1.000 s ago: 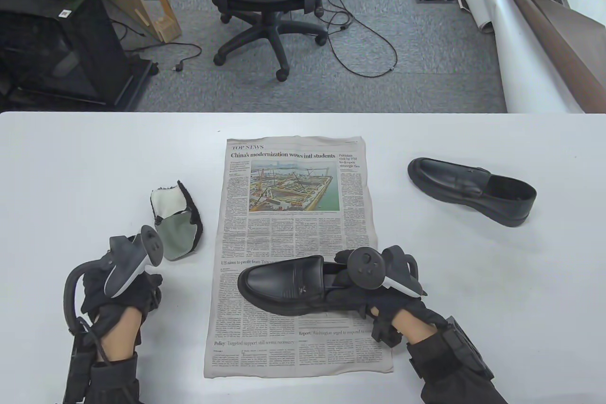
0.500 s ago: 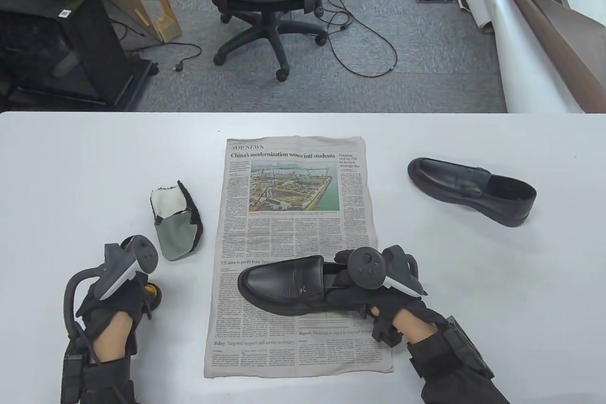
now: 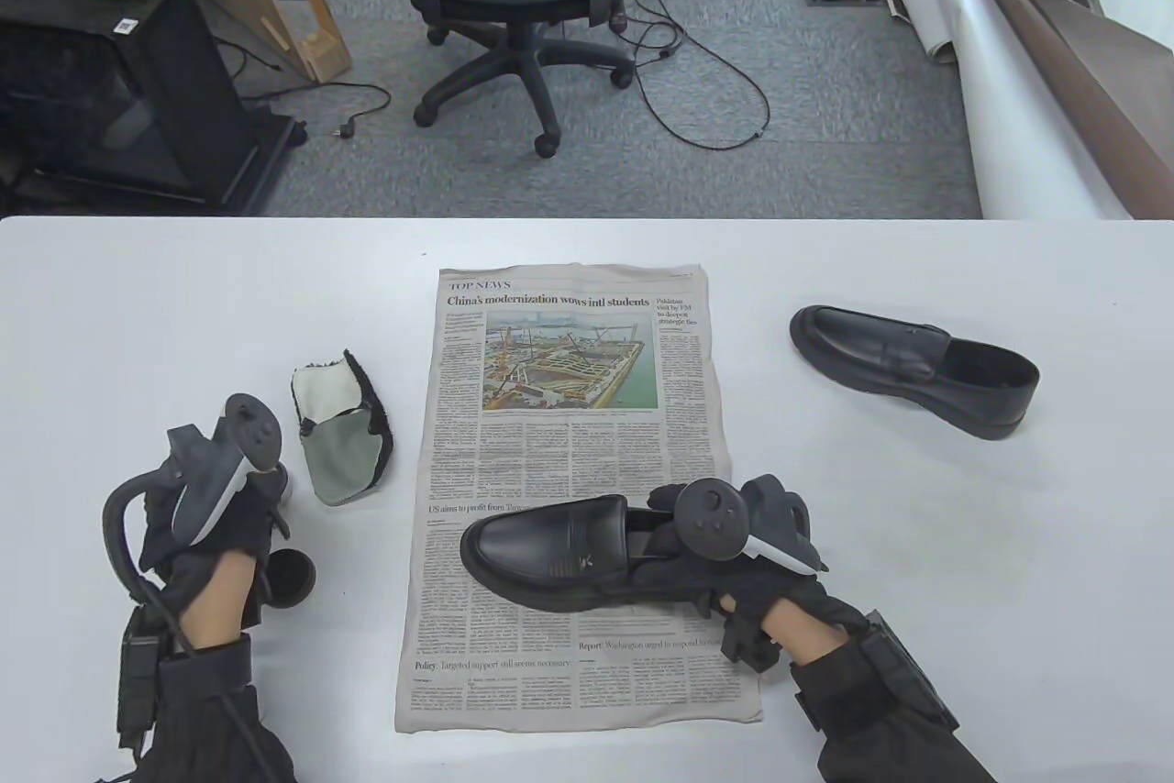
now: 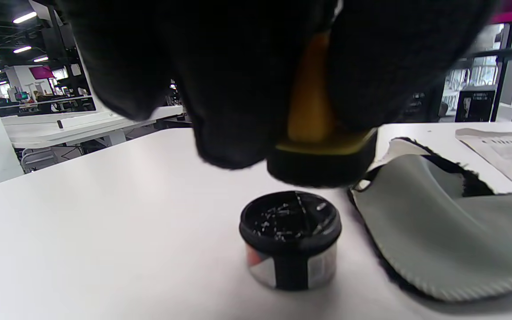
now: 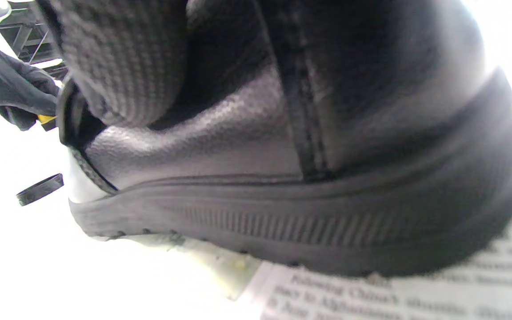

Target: Dip and apply built-in sponge shoe polish on shoes

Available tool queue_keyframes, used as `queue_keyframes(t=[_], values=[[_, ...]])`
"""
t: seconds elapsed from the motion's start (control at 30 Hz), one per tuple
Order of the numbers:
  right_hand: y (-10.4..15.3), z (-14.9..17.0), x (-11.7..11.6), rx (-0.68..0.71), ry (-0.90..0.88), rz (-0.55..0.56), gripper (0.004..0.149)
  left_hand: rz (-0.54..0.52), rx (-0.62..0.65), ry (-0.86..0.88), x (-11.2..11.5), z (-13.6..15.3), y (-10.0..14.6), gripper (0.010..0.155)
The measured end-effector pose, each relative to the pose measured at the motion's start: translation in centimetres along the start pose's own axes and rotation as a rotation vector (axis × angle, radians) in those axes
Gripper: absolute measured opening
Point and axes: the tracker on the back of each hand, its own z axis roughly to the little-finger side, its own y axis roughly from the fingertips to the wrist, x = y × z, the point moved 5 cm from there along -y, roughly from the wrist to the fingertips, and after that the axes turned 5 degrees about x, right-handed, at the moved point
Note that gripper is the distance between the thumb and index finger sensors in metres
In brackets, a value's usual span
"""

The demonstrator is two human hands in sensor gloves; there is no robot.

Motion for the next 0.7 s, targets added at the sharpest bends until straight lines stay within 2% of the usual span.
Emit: queue_keyframes(t=[0.1,0.33,0.43,0.7], values=[[0.0,0.0,0.0,0.002,0.000,0.001,0.044,-0.061,-0.019,0.052,1.1,0.4,-0.8,0.053],[0.0,0.0,0.0,0.004,-0.005,-0.001,0.044,-0.050,-0.035,0.021,2.5,0.8,-2.0,0.053],[0.0,0.0,0.0,0.006,-0.006,-0.002,0.044,-0.013,-0.033,-0.015,3.5,0.5,-2.3,0.052],[0.0,0.1,0.0,0.005,-0.005,-0.002,0.044,-0.011,-0.047,-0.003,3.4,0.6,-2.2,0.052]])
